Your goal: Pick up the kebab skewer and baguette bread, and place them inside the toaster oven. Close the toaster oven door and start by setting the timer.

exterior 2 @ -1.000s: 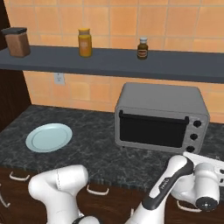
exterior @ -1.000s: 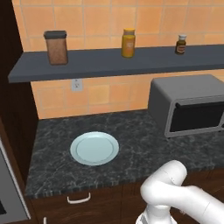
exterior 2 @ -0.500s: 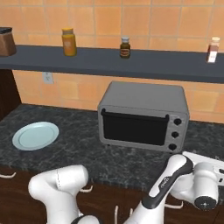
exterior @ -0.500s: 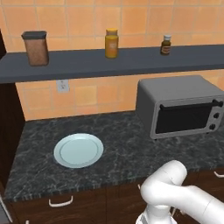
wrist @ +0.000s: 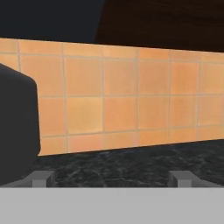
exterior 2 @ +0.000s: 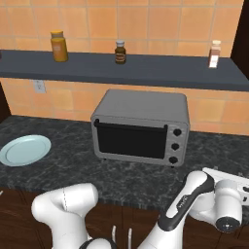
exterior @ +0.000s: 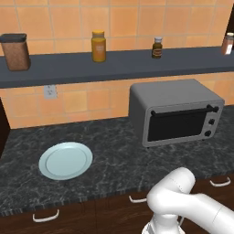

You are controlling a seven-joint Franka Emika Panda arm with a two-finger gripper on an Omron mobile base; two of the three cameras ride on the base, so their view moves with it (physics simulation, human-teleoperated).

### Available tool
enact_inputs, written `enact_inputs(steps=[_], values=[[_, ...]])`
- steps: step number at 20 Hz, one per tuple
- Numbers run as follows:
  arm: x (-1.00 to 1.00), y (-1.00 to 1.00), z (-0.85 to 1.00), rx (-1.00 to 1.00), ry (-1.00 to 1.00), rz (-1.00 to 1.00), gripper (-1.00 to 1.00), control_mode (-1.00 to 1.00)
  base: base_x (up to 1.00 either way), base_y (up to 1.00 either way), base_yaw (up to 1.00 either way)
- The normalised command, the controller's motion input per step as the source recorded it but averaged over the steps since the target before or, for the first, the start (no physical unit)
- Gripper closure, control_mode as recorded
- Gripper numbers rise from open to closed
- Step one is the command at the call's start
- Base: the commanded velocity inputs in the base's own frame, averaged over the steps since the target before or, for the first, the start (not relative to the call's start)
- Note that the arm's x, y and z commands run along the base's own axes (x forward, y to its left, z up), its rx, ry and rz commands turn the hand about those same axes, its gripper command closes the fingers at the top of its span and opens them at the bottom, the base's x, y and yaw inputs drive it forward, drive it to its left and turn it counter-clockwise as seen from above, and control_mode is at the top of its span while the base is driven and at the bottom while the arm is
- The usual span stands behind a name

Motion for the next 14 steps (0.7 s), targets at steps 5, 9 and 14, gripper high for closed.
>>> enact_inputs(steps=[5,9,14], values=[[0.0,0.0,0.0,0.0,0.0,0.0,-1.0,1.0,0.44,-0.05,-0.02],[0.0,0.0,0.0,0.0,0.0,0.0,-1.0,1.0,0.48,0.0,0.0],[0.0,0.0,0.0,0.0,0.0,0.0,-1.0,1.0,0.05,0.0,0.0]])
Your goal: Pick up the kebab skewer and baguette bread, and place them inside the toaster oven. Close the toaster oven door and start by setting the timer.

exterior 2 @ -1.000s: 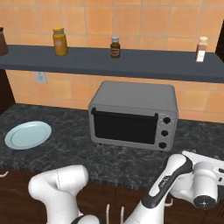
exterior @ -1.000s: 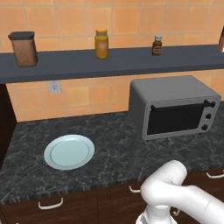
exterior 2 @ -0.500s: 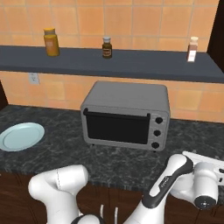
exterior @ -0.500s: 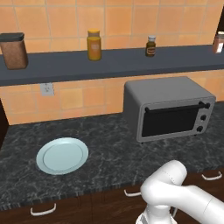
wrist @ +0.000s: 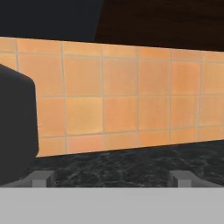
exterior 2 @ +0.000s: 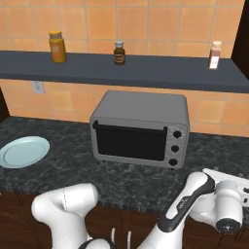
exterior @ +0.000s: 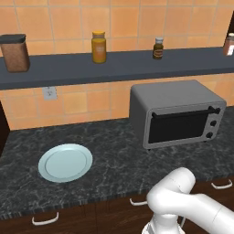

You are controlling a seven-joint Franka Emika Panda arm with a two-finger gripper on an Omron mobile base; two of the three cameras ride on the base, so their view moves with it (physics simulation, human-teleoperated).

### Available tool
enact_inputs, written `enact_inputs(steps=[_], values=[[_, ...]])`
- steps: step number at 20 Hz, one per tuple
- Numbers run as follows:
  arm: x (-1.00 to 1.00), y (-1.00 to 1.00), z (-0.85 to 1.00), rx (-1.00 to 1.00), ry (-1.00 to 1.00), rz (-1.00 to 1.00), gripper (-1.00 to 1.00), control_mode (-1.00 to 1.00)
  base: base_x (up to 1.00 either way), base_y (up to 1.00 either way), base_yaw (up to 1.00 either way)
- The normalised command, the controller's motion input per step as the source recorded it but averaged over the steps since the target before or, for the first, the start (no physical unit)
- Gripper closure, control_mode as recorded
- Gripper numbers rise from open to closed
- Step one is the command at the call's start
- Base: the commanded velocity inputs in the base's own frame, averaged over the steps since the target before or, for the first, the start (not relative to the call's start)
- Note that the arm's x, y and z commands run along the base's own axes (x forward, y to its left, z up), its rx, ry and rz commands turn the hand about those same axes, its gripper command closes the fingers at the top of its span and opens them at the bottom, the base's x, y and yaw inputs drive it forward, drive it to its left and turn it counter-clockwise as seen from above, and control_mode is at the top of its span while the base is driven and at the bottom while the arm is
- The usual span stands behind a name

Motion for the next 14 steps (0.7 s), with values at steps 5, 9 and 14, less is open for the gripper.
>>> enact_inputs(steps=[5,9,14], values=[[-0.05,0.15,0.0,0.0,0.0,0.0,-1.0,-1.0,0.0,0.0,0.0],[-0.27,0.89,-0.07,-0.01,0.0,0.0,-1.0,-1.0,0.0,0.0,0.0],[-0.04,0.98,0.01,-0.01,0.0,0.0,-1.0,-1.0,0.0,0.0,0.0]])
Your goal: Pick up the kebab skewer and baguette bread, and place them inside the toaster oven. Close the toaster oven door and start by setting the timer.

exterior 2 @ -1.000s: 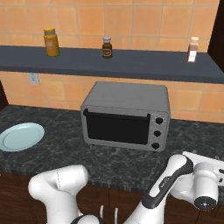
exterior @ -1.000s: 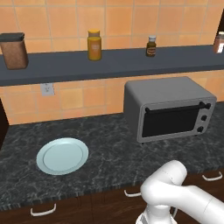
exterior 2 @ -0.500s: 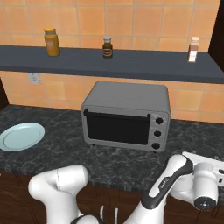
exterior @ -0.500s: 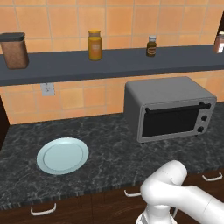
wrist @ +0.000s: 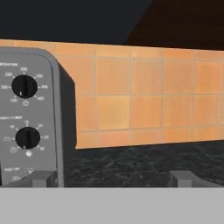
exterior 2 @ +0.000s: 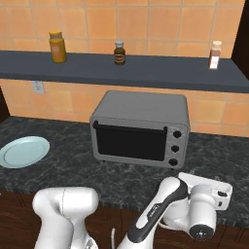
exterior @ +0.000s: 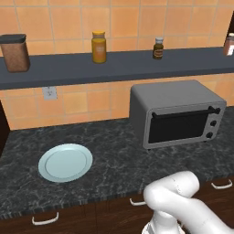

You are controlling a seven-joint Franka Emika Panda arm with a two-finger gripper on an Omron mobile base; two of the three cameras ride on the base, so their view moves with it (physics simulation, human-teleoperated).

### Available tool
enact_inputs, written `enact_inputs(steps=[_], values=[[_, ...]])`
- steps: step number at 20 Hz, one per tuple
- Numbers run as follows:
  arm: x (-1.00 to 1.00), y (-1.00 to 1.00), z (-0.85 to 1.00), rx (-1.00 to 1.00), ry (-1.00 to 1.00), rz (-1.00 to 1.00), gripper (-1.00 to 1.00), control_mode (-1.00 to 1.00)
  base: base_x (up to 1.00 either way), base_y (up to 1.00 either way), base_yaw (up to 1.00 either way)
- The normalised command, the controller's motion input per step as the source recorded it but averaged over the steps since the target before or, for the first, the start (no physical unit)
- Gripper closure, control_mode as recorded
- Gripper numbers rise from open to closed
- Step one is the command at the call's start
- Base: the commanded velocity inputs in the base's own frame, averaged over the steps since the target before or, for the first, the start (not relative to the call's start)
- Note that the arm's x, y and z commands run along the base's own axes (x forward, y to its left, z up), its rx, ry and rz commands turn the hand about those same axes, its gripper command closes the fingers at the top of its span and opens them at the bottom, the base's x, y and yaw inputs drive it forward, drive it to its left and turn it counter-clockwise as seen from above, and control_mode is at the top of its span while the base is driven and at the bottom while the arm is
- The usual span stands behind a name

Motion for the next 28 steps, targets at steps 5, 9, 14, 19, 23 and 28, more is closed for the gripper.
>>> enact_inputs(steps=[5,9,14,19,23,28], values=[[0.38,0.56,0.16,0.0,0.0,0.0,-1.0,-1.0,0.0,0.0,0.0],[0.5,0.13,0.24,0.0,0.01,0.0,-1.0,-1.0,0.0,0.0,0.0],[0.09,0.15,0.03,0.0,0.0,0.01,-1.0,-1.0,0.0,0.0,0.0],[0.06,0.18,0.0,0.0,0.0,0.07,-1.0,-1.0,0.0,0.0,0.0],[0.32,0.0,0.0,0.0,0.0,0.01,-1.0,-1.0,0.0,0.0,0.0],[0.24,0.06,0.0,0.0,0.02,0.0,-1.0,-1.0,0.0,0.0,0.0]])
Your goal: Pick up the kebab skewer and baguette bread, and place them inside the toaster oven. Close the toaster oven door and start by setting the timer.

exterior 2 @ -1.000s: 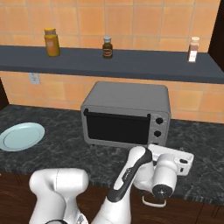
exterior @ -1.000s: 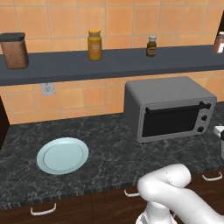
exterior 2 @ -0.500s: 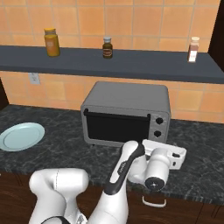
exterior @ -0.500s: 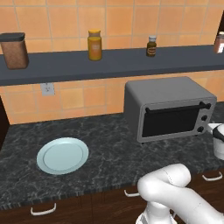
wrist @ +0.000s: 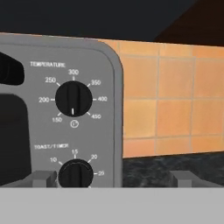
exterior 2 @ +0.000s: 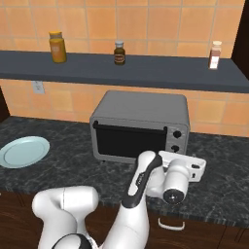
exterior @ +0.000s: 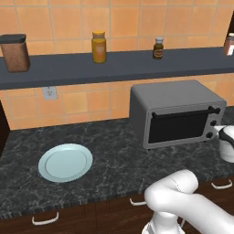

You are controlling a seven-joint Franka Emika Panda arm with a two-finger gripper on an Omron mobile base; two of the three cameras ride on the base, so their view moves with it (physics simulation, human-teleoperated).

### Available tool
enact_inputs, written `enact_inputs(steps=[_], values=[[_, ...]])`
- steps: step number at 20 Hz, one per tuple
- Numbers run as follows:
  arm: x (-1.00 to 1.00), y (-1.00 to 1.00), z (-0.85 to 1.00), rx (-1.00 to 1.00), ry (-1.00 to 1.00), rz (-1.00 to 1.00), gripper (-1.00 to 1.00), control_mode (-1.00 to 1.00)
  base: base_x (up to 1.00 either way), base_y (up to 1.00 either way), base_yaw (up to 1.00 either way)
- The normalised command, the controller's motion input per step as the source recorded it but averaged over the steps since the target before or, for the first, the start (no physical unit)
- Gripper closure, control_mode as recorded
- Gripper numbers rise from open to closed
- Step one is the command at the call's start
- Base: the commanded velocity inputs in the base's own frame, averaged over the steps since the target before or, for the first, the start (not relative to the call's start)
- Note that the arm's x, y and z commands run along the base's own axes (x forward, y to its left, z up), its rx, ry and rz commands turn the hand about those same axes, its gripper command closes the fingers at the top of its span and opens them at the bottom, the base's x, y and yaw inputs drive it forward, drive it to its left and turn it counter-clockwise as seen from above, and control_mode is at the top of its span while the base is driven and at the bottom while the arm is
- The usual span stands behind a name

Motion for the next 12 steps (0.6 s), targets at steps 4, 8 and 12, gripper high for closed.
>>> enact_inputs(steps=[4,8,12], values=[[0.0,0.16,0.0,0.0,0.03,0.01,-1.0,-1.0,0.0,0.0,0.0],[0.0,0.17,0.0,0.0,0.02,0.03,-1.0,-1.0,0.0,0.0,0.0],[0.04,0.0,0.0,0.0,0.0,0.07,-1.0,-1.0,0.0,0.0,0.0]])
